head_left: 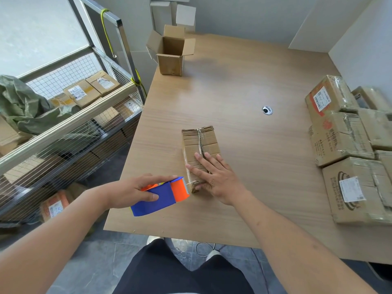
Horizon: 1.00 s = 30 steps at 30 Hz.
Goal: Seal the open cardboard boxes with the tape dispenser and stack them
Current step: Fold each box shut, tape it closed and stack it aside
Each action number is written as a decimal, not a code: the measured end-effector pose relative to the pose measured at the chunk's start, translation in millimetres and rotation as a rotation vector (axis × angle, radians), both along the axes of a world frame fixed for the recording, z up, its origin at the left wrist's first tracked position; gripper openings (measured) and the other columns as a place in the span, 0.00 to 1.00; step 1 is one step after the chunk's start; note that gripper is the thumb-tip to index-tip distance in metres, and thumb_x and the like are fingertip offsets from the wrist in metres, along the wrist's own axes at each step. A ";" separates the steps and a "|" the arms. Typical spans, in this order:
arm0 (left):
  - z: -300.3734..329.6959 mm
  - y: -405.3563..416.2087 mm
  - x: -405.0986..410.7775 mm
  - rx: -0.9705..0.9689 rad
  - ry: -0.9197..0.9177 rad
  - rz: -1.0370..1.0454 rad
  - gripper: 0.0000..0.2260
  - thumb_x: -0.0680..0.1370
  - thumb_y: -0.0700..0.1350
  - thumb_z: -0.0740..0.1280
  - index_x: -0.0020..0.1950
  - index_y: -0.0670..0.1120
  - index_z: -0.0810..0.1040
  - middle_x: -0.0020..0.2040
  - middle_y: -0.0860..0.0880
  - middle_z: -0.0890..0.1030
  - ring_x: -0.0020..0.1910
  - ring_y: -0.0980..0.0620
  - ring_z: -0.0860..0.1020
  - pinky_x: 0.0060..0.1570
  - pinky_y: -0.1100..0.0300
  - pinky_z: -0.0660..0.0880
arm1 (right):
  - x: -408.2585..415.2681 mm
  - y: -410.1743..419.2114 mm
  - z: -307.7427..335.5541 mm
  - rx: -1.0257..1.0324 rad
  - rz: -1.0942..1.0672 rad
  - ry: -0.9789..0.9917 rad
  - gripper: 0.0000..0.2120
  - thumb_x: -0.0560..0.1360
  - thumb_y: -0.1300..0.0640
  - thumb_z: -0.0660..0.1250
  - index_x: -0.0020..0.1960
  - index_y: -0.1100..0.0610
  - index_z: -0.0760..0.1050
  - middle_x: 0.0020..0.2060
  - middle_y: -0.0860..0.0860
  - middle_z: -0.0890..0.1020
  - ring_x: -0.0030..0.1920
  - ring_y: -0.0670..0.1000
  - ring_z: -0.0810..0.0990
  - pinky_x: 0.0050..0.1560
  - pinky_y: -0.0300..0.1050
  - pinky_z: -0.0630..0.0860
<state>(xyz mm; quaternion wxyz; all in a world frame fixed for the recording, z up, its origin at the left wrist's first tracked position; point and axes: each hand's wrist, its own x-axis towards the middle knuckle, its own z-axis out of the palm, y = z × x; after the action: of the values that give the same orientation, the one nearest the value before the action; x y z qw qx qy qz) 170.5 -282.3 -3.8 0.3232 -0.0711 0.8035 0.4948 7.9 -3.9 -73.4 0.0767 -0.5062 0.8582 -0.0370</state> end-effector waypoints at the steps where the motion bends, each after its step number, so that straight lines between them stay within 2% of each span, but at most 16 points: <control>1: 0.0 -0.7 0.4 0.000 -0.001 0.002 0.29 0.84 0.45 0.67 0.73 0.77 0.63 0.64 0.59 0.75 0.62 0.54 0.75 0.67 0.50 0.72 | -0.5 -0.1 0.7 0.006 0.001 -0.006 0.31 0.81 0.33 0.51 0.79 0.31 0.42 0.82 0.43 0.45 0.83 0.51 0.45 0.81 0.51 0.39; 8: -0.5 -3.8 1.1 0.028 0.005 -0.007 0.29 0.84 0.44 0.66 0.74 0.76 0.64 0.66 0.57 0.75 0.63 0.53 0.75 0.68 0.48 0.72 | -4.2 0.5 6.9 0.073 0.021 -0.075 0.32 0.81 0.32 0.51 0.78 0.29 0.36 0.81 0.41 0.37 0.81 0.48 0.36 0.79 0.50 0.33; 17: -2.9 -4.8 0.0 0.068 0.000 0.014 0.28 0.84 0.44 0.67 0.72 0.76 0.66 0.66 0.57 0.76 0.62 0.56 0.76 0.64 0.57 0.73 | -8.7 -0.3 12.2 0.140 0.047 -0.144 0.33 0.80 0.29 0.49 0.78 0.29 0.35 0.80 0.40 0.33 0.81 0.48 0.33 0.79 0.51 0.31; 21: -5.0 -1.1 -1.5 0.011 0.026 0.018 0.29 0.84 0.44 0.66 0.71 0.77 0.65 0.63 0.56 0.76 0.61 0.54 0.76 0.66 0.52 0.73 | -5.1 -2.0 13.9 0.096 0.000 -0.202 0.29 0.79 0.26 0.43 0.77 0.26 0.36 0.80 0.38 0.36 0.80 0.45 0.32 0.78 0.51 0.31; 25: -7.0 5.4 0.9 -0.083 0.077 -0.007 0.28 0.85 0.49 0.63 0.71 0.81 0.59 0.62 0.56 0.75 0.61 0.53 0.75 0.66 0.50 0.72 | -1.2 -3.0 12.2 0.091 -0.029 -0.133 0.27 0.81 0.30 0.40 0.77 0.27 0.37 0.81 0.38 0.38 0.81 0.47 0.36 0.80 0.53 0.34; 30: -18.3 17.0 11.1 -0.161 0.197 -0.079 0.26 0.86 0.55 0.58 0.74 0.80 0.50 0.57 0.53 0.75 0.54 0.51 0.75 0.60 0.49 0.73 | 0.3 -5.0 11.7 0.083 -0.031 -0.122 0.27 0.79 0.29 0.37 0.77 0.27 0.38 0.81 0.38 0.39 0.82 0.48 0.38 0.79 0.51 0.33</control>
<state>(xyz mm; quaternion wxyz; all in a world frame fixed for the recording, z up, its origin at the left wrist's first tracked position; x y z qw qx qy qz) 181.6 -265.3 -22.1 0.2551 -0.0164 0.8707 0.4201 8.2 -8.9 -61.7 0.1495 -0.4860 0.8605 -0.0334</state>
